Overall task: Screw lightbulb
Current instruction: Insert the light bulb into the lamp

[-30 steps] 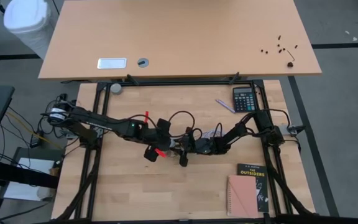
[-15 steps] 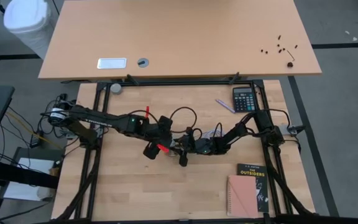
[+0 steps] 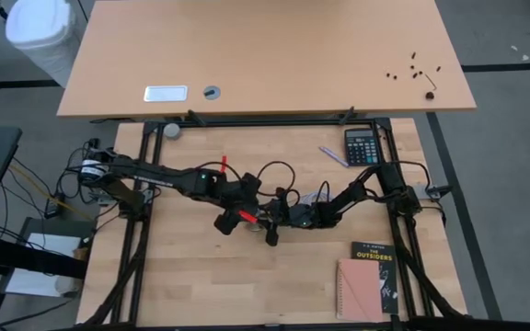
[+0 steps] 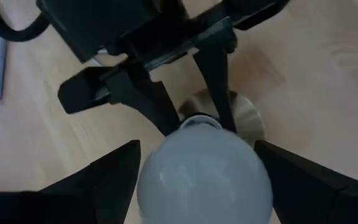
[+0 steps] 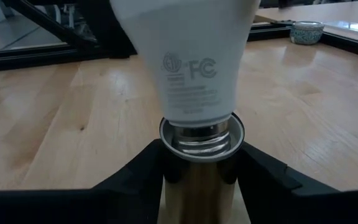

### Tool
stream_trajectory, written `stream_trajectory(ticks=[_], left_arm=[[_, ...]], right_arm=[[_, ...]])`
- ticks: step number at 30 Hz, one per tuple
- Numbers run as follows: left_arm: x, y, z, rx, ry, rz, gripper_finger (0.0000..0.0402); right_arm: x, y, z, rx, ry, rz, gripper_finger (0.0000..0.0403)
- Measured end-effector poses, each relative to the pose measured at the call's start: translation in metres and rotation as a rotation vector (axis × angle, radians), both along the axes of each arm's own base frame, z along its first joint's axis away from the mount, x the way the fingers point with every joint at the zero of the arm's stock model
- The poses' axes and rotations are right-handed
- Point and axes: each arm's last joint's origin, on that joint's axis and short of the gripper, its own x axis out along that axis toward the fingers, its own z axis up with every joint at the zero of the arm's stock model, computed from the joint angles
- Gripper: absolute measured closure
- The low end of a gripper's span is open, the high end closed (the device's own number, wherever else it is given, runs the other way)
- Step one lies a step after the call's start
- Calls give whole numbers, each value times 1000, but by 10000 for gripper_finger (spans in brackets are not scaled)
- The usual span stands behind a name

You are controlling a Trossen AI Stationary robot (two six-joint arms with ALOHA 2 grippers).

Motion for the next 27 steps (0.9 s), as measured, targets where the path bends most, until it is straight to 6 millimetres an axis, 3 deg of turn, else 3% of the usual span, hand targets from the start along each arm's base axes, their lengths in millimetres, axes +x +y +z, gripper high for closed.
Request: stream_trajectory(ticks=[27], left_arm=[[4,6,-11,43,53,-74,83]], right_arm=[[0,0,0,1,-6,1,225]])
